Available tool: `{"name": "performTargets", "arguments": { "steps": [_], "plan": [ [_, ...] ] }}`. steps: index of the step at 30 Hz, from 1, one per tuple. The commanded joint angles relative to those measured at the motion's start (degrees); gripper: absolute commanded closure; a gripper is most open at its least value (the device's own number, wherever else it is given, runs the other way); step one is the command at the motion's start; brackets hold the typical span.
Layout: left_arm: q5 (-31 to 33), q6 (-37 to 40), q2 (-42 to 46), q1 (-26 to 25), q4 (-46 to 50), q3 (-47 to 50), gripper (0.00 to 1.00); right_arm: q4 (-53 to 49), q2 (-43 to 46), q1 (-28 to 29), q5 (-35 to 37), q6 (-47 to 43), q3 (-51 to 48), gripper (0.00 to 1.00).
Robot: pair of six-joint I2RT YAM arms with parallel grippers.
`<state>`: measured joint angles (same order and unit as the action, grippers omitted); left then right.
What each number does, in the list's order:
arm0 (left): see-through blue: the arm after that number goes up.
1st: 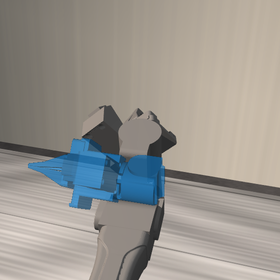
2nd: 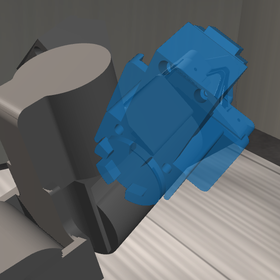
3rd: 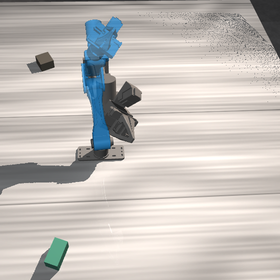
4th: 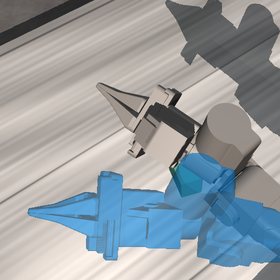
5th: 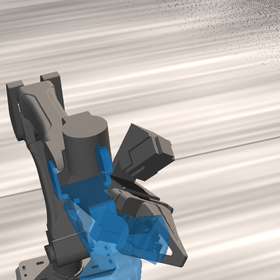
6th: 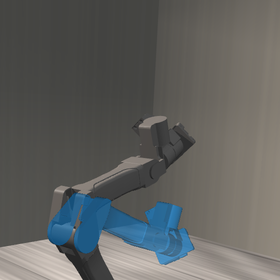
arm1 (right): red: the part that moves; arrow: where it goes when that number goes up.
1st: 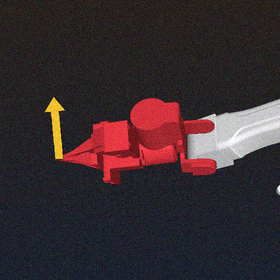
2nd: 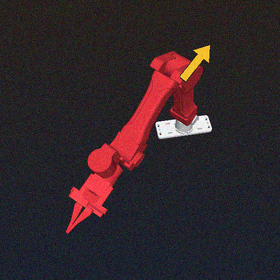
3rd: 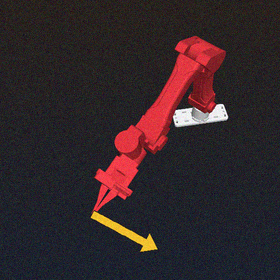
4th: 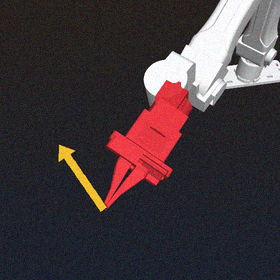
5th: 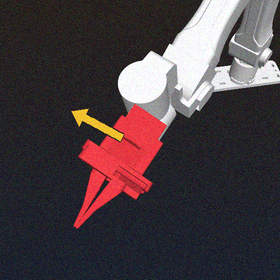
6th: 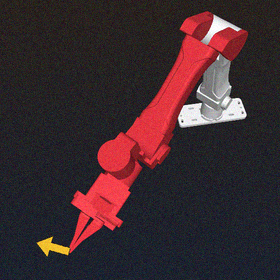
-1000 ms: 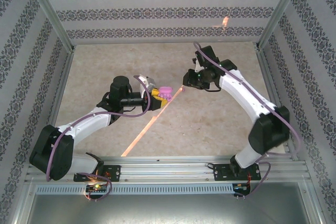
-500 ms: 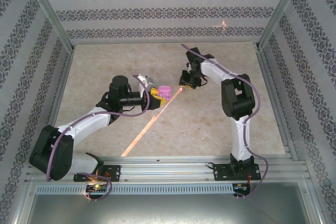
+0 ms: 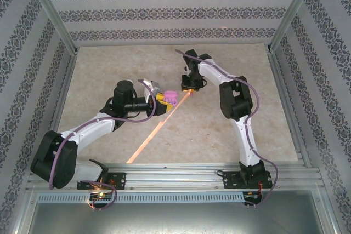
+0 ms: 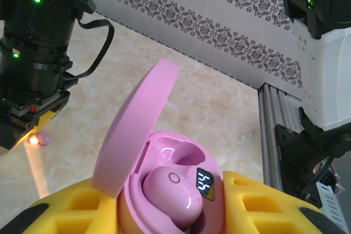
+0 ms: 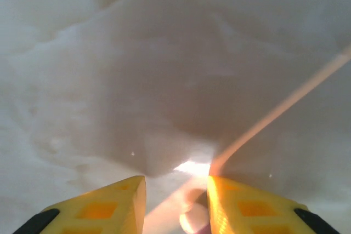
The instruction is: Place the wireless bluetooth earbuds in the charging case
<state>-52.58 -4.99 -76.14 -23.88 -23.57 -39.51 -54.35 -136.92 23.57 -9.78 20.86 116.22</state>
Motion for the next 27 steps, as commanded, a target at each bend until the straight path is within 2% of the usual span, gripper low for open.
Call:
{"name": "performTargets", "arguments": {
  "steps": [1, 11, 16, 21, 27],
  "plan": [
    [-0.06, -0.67, 1.37, 0.66, -1.3, 0.64, 0.77, -5.29, -1.77, 2.97, 3.0, -4.54, 2.69, 0.66],
    [0.37, -0.39, 3.66, 0.67, -0.08, 1.36, 0.77, -6.05, -0.14, 6.9, 4.33, -6.62, -2.39, 0.67],
    [0.46, 0.16, 4.6, 0.65, 0.97, 1.6, 0.77, -3.9, 3.58, 7.54, 5.27, -5.78, -6.27, 0.69],
    [0.39, -0.19, 4.55, 0.68, 0.5, 1.65, 0.77, -5.99, 3.35, 6.85, 8.9, -3.9, -1.53, 0.69],
    [0.63, 0.06, 4.24, 0.6, 0.41, 1.34, 0.77, -10.0, -2.22, 4.41, 10.13, -1.72, 8.93, 0.69]
  ]
}}
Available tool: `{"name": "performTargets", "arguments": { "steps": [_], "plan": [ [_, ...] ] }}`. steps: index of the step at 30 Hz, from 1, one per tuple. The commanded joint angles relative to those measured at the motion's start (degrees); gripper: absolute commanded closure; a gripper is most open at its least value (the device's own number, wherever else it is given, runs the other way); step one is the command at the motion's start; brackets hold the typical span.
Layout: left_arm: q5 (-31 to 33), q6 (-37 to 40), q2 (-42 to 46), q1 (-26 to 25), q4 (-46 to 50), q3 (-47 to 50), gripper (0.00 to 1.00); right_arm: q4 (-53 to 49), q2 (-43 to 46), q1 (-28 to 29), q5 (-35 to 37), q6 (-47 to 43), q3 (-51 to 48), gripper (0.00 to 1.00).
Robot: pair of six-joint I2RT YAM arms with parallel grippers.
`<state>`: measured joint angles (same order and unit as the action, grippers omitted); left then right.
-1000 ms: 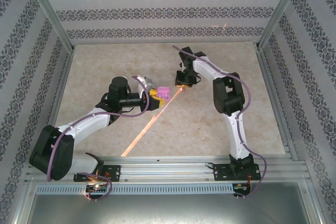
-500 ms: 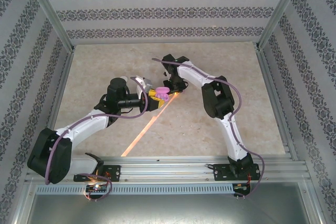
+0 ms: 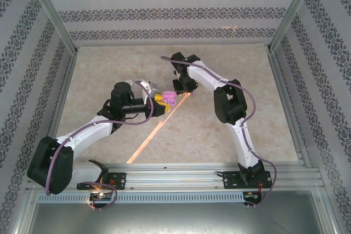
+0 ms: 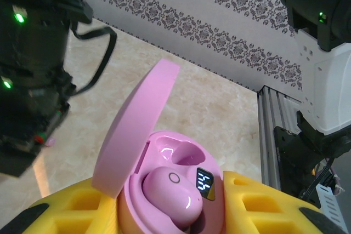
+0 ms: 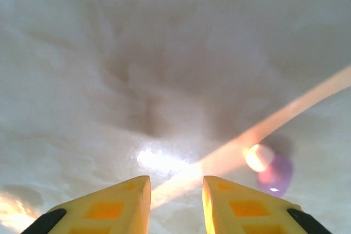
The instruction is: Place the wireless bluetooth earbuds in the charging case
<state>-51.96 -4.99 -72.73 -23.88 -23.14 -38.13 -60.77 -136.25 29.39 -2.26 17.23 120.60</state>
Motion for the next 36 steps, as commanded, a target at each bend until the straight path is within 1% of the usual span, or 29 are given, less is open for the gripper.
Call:
{"name": "performTargets", "arguments": {
  "steps": [1, 10, 14, 20, 28, 36],
  "plan": [
    [-0.03, 0.07, 0.82, 0.63, -0.05, -0.02, 0.77, -4.19, -3.96, -1.66, 2.61, 1.89, 6.54, 0.69],
    [0.13, 0.38, 0.57, 0.76, 0.42, -0.01, 0.77, -8.52, -12.55, -3.27, 1.83, 0.78, 20.34, 0.69],
    [0.12, 0.67, 0.44, 0.76, 0.82, -0.02, 0.77, -8.84, -13.96, -3.4, 1.47, 0.52, 20.81, 0.69],
    [0.1, 0.77, 0.53, 0.74, 1.36, -0.01, 0.77, -7.52, -12.51, -2.69, 1.35, 0.27, 15.06, 0.7],
    [0.37, 0.9, 1.45, 0.8, 1.87, 0.57, 0.77, -1.1, -4.76, -1.19, 1.65, 1.13, 0.12, 0.72],
    [0.12, 0.73, 1.85, 0.77, 1.97, 0.4, 0.77, 1.48, 0.22, 0.31, 2.24, 1.48, -8.32, 0.73]
  ]
}}
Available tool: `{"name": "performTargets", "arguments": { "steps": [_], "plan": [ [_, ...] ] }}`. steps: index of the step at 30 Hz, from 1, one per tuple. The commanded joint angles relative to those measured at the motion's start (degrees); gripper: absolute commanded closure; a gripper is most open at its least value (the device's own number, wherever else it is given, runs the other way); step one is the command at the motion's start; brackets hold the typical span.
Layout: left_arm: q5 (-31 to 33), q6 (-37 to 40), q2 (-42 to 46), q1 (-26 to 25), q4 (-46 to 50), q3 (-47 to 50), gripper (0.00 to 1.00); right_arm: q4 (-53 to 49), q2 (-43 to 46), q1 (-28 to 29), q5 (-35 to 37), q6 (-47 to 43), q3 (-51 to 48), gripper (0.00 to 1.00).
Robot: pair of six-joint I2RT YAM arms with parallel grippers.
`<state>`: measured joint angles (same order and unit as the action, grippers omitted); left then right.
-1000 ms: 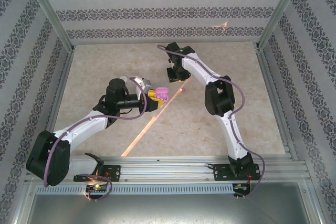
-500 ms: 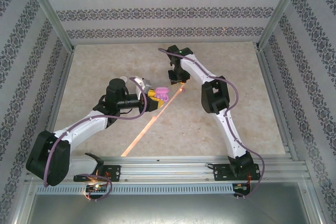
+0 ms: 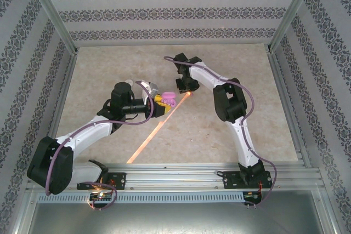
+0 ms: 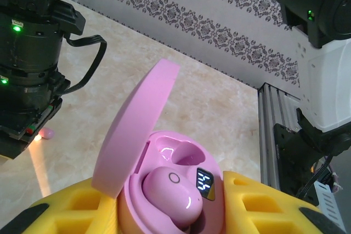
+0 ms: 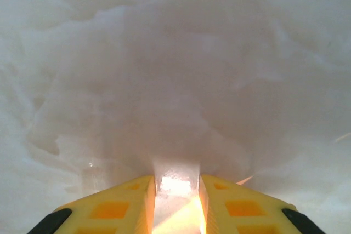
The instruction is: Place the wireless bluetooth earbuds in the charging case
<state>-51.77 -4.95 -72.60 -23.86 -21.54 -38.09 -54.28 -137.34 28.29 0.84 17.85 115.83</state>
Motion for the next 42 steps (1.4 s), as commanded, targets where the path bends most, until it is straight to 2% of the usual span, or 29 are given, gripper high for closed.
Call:
{"name": "performTargets", "arguments": {
  "steps": [1, 22, 26, 32, 35, 39, 42],
  "plan": [
    [-0.07, 0.72, 1.84, 0.79, 0.49, 0.39, 0.77, -4.72, 1.96, 1.5, -0.85, 0.96, -4.53, 0.73],
    [-0.25, -0.2, 2.55, 0.82, -0.53, 0.99, 0.77, 0.21, 18.62, 3.72, -1.17, 2.23, -28.18, 0.74],
    [-0.37, -0.41, 2.41, 0.75, -0.8, 0.86, 0.77, -0.62, 22.13, 3.62, -1.83, 3.42, -30.04, 0.74],
    [-0.6, -0.63, 1.95, 0.75, -1.66, 0.86, 0.77, -0.57, 26.74, 2.37, -5.39, 9.8, -30.55, 0.71],
    [-0.91, -0.89, 1.75, 0.74, -2.28, 0.84, 0.77, 2.92, 28.11, 0.06, -9.41, 14.78, -33.3, 0.67],
    [-1.01, -0.85, 1.84, 0.79, -2.53, 1.23, 0.77, 9.63, 29.94, -3.5, -14.49, 20.34, -38.4, 0.66],
    [-1.22, -0.77, 1.96, 0.75, -2.61, 1.57, 0.77, 13.26, 30.96, -5.31, -15.31, 23.54, -40.98, 0.67]
  ]
}}
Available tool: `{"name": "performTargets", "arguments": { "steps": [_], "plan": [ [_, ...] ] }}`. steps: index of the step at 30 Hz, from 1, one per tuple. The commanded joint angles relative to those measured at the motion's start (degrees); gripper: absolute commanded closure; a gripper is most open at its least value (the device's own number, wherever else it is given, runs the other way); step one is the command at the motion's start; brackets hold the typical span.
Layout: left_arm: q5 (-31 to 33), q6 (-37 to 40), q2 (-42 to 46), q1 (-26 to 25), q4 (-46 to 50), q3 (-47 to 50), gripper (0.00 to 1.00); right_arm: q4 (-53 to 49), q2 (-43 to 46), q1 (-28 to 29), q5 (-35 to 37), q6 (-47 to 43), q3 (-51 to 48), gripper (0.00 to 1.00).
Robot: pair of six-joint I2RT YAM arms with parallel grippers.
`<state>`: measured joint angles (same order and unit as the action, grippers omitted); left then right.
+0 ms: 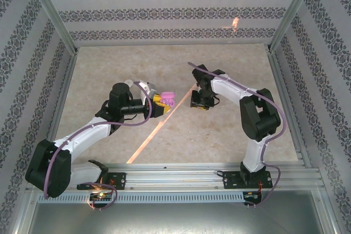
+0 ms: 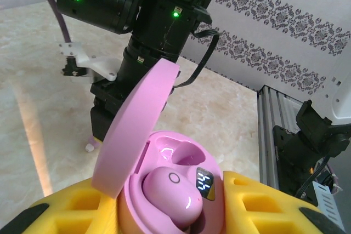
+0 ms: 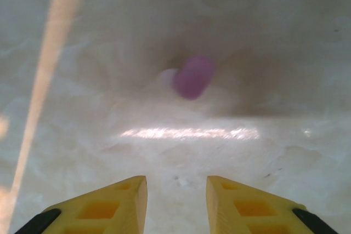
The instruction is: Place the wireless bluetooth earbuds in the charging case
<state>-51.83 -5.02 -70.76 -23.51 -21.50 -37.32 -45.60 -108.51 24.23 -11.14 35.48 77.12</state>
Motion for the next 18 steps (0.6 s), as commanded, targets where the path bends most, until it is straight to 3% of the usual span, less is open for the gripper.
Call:
{"name": "performTargets", "arguments": {
  "steps": [1, 6, 18],
  "plan": [
    [-1.15, -0.7, 0.12, 0.4, -2.69, 0.85, 0.77, 5.91, 2.36, -1.77, -3.62, 6.75, -3.0, 0.67],
    [-1.08, -0.8, -0.12, 0.4, -3.44, 1.24, 0.77, 11.55, 3.08, -3.38, -4.0, 10.13, -6.28, 0.67],
    [-1.25, -0.28, -0.7, 0.41, -3.38, 1.08, 0.77, 12.73, -0.25, -3.65, -2.5, 9.87, -4.36, 0.71]
  ]
}}
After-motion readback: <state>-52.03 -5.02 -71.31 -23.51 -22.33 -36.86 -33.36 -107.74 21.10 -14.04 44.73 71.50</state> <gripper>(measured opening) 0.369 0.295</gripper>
